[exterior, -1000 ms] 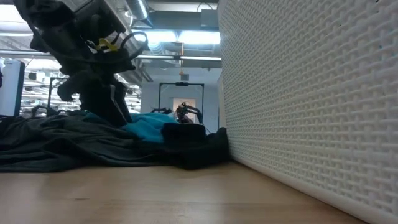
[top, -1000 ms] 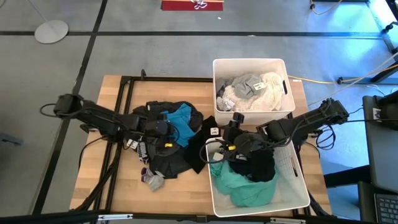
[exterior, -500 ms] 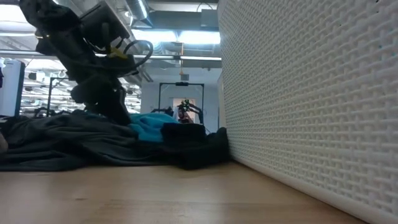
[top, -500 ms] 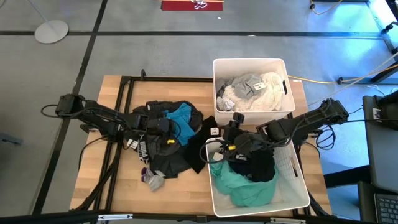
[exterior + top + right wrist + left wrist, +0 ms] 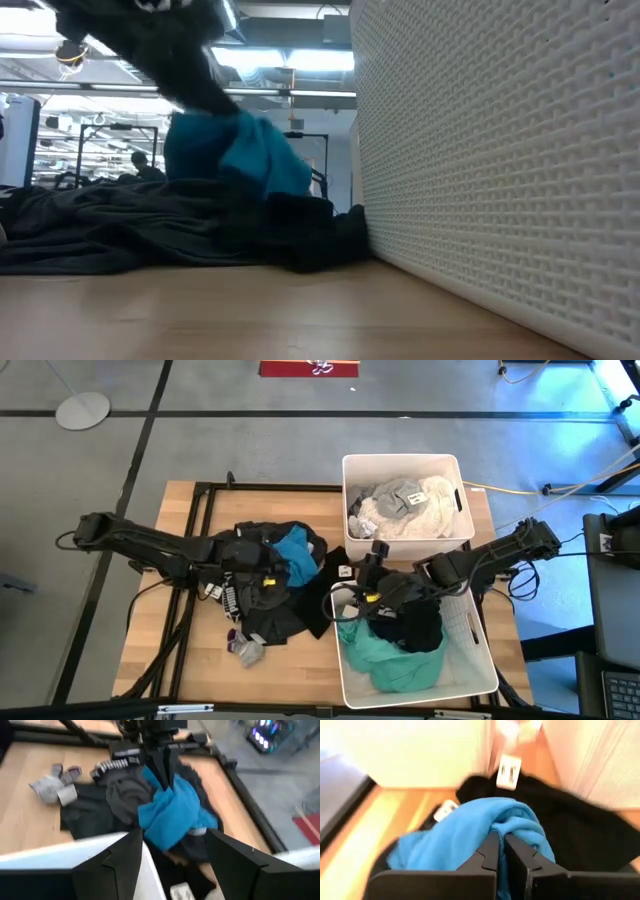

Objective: Sort clothes
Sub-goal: Put the light blue pants into the bottom white laundry bin

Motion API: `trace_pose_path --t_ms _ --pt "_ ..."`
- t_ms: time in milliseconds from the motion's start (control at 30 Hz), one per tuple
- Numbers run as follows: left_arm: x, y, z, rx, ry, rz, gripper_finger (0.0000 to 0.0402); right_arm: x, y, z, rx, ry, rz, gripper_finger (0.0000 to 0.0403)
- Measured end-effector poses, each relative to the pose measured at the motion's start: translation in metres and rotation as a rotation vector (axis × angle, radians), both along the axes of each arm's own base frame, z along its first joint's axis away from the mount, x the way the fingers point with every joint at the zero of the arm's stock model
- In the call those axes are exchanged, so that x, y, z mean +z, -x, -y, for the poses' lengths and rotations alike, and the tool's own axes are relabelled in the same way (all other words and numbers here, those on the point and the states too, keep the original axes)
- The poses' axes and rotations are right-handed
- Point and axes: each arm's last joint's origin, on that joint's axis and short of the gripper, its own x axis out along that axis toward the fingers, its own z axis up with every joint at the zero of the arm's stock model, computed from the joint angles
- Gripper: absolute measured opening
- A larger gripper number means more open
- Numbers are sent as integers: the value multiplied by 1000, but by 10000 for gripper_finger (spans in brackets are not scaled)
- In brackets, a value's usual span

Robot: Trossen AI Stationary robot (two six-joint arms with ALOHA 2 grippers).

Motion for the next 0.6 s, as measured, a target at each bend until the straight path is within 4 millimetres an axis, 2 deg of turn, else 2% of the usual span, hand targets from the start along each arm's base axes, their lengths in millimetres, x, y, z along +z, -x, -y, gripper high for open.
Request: trace_pose_path --t_ms 167,267,600 --pt "23 9 1 -10 3 128 7 6 -11 -3 44 46 83 220" --pt "33 12 1 -21 -4 203 14 2 -24 -1 64 69 115 220" --pt "45 12 6 -59 -25 306 16 -30 -76 32 44 52 158 220"
